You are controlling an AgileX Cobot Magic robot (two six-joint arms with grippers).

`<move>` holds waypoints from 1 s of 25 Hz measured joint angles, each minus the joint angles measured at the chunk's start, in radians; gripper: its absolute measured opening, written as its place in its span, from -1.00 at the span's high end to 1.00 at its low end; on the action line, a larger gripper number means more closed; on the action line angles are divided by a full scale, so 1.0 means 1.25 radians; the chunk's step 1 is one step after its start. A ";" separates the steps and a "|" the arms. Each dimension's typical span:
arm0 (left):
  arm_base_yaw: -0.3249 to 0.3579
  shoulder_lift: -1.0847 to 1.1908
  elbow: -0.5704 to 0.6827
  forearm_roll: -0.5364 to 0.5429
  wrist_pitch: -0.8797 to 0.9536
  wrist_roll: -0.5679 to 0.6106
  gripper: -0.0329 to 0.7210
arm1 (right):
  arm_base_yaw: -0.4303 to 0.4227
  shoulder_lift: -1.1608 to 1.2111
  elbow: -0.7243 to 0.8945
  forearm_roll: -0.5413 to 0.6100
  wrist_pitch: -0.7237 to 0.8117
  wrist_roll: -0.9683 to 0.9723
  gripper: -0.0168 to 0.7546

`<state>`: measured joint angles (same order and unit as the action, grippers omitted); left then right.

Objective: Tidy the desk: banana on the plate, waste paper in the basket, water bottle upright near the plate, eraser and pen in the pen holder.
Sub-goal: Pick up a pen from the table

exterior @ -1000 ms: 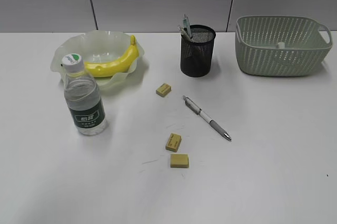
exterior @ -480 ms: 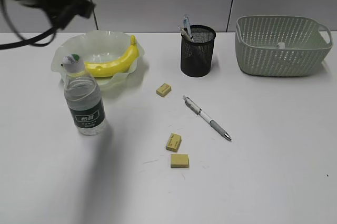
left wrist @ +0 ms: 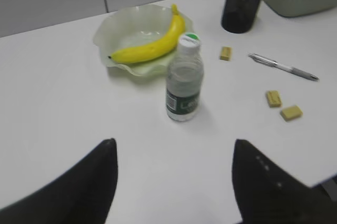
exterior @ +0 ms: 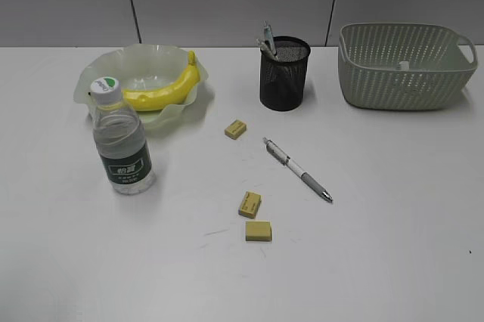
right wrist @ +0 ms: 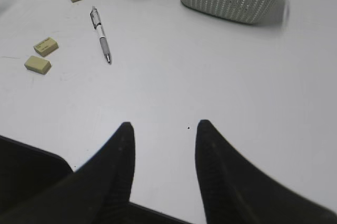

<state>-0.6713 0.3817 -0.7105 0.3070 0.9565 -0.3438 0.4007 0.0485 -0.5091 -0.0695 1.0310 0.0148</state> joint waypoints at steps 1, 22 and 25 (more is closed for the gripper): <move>0.000 -0.053 0.013 -0.041 0.031 0.046 -0.44 | 0.000 0.000 0.000 0.000 0.000 0.000 0.13; 0.048 -0.309 0.139 -0.127 0.083 0.140 -0.39 | 0.000 0.100 -0.013 0.031 -0.018 0.006 0.21; 0.142 -0.309 0.139 -0.127 0.082 0.140 -0.38 | 0.000 0.278 -0.024 0.034 -0.106 0.006 0.25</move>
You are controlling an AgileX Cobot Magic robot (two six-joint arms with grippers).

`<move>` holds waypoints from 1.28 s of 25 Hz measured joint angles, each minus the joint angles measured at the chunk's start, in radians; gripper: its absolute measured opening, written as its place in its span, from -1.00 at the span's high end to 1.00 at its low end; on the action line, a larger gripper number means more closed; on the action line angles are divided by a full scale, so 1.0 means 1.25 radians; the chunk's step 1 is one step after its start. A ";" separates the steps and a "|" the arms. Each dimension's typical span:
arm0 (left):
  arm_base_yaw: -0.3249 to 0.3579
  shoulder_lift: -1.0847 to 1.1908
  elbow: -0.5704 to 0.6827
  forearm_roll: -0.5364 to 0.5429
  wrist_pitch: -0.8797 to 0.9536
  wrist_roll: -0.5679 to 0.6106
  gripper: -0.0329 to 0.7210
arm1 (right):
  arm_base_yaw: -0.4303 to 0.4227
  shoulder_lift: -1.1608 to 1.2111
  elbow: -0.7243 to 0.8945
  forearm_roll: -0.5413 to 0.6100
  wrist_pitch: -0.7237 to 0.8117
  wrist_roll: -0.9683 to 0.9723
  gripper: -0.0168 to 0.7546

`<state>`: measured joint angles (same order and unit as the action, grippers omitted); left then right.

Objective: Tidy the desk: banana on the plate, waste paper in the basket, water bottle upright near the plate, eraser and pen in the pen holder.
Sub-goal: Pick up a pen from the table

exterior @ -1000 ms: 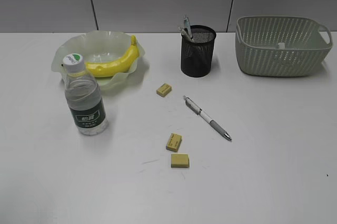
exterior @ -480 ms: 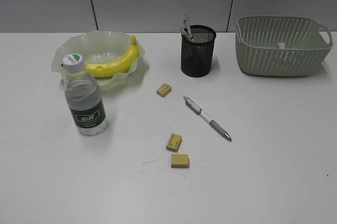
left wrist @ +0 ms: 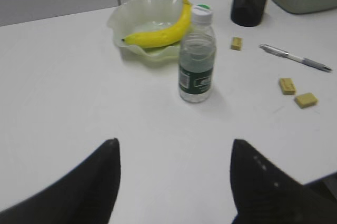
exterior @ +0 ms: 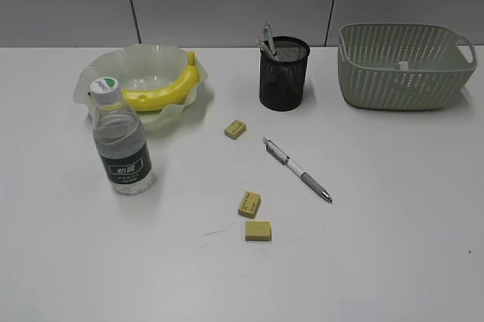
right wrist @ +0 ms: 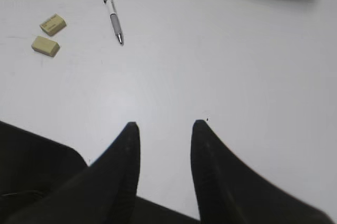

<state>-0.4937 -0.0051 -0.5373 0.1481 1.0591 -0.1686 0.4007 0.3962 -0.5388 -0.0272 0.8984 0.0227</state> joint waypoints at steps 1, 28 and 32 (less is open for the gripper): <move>0.030 0.000 0.000 0.000 -0.001 0.000 -0.38 | 0.000 0.078 -0.007 0.001 -0.050 0.000 0.26; 0.155 -0.001 0.000 -0.009 -0.001 0.000 -0.38 | 0.085 1.480 -0.847 0.119 -0.092 -0.170 -0.18; 0.155 -0.001 0.000 -0.010 -0.001 0.000 -0.38 | 0.085 1.506 -0.850 0.121 -0.082 -0.173 0.14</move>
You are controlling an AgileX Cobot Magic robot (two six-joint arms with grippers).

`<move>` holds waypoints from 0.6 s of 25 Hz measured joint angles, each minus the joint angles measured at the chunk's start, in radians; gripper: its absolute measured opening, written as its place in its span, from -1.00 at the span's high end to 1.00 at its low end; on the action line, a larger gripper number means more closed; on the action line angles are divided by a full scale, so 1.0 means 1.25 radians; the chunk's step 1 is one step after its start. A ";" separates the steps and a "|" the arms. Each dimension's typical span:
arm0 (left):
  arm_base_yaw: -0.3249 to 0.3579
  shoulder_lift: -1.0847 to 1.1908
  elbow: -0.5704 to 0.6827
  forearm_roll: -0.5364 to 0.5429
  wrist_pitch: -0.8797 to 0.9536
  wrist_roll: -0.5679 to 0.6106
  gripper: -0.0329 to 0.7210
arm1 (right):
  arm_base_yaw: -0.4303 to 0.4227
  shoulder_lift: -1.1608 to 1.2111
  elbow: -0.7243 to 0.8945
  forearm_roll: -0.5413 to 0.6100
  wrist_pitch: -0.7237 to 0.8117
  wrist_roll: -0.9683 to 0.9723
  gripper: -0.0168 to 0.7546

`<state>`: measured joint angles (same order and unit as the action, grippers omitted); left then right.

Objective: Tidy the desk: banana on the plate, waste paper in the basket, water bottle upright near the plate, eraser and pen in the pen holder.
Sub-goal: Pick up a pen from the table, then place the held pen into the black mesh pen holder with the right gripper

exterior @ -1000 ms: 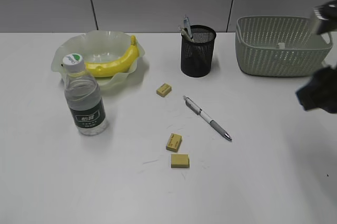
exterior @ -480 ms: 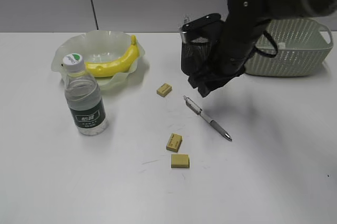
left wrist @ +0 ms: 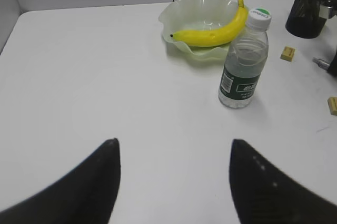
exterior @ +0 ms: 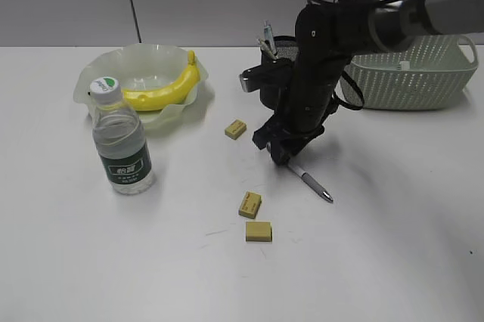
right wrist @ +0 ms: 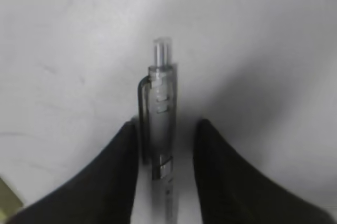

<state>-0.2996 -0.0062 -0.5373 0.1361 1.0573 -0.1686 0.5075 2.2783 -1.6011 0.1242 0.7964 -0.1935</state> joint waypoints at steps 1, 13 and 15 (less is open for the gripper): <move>0.000 0.000 0.000 0.000 0.000 0.000 -0.38 | 0.000 0.000 -0.001 0.000 0.000 0.000 0.31; 0.000 0.000 0.000 0.000 0.000 0.000 -0.38 | -0.047 -0.378 0.377 0.006 -0.972 0.012 0.64; 0.000 0.000 0.000 0.000 0.000 0.000 -0.37 | -0.068 -0.347 0.391 -0.012 -1.155 0.056 0.64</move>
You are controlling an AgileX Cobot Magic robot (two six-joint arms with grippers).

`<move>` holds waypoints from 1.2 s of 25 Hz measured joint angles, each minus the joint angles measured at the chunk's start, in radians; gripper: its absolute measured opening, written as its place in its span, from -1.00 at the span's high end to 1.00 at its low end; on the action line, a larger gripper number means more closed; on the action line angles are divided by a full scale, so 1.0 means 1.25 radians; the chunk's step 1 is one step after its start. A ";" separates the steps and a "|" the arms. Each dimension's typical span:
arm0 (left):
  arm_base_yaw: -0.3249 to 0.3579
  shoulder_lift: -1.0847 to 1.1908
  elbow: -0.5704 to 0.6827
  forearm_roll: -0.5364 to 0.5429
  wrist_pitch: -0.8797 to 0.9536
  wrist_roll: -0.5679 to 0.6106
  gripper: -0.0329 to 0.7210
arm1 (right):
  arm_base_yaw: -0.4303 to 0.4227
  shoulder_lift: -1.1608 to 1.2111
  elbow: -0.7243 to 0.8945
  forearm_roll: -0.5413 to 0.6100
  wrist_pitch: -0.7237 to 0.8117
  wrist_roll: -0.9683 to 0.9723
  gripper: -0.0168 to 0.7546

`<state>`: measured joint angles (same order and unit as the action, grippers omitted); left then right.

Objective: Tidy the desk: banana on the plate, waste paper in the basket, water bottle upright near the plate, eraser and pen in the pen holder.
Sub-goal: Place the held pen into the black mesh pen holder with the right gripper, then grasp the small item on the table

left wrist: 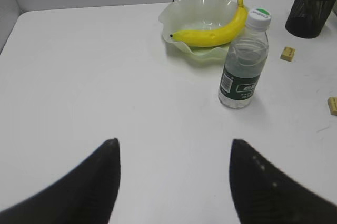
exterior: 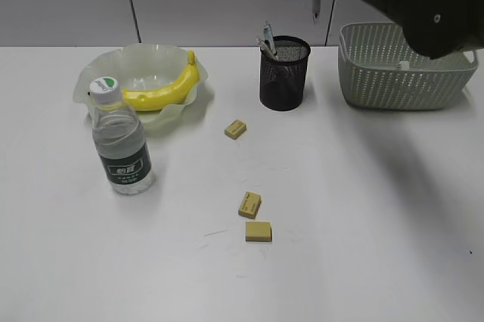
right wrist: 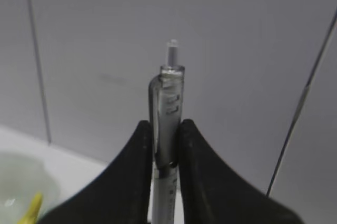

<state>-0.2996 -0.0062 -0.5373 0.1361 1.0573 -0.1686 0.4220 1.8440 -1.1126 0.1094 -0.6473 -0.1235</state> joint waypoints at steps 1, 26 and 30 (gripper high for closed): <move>0.000 0.000 0.000 0.000 0.000 0.000 -0.38 | -0.008 0.024 -0.006 -0.011 -0.059 0.019 0.64; 0.000 0.000 0.000 -0.001 -0.001 0.000 -0.24 | -0.010 -0.125 -0.041 -0.140 0.623 0.071 -0.27; 0.000 0.000 0.000 -0.001 -0.001 0.000 -0.24 | -0.007 -0.331 0.094 -0.153 0.970 0.092 -0.16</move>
<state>-0.2996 -0.0062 -0.5373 0.1351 1.0563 -0.1686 0.4136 1.4304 -0.9952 -0.0819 0.5647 -0.0084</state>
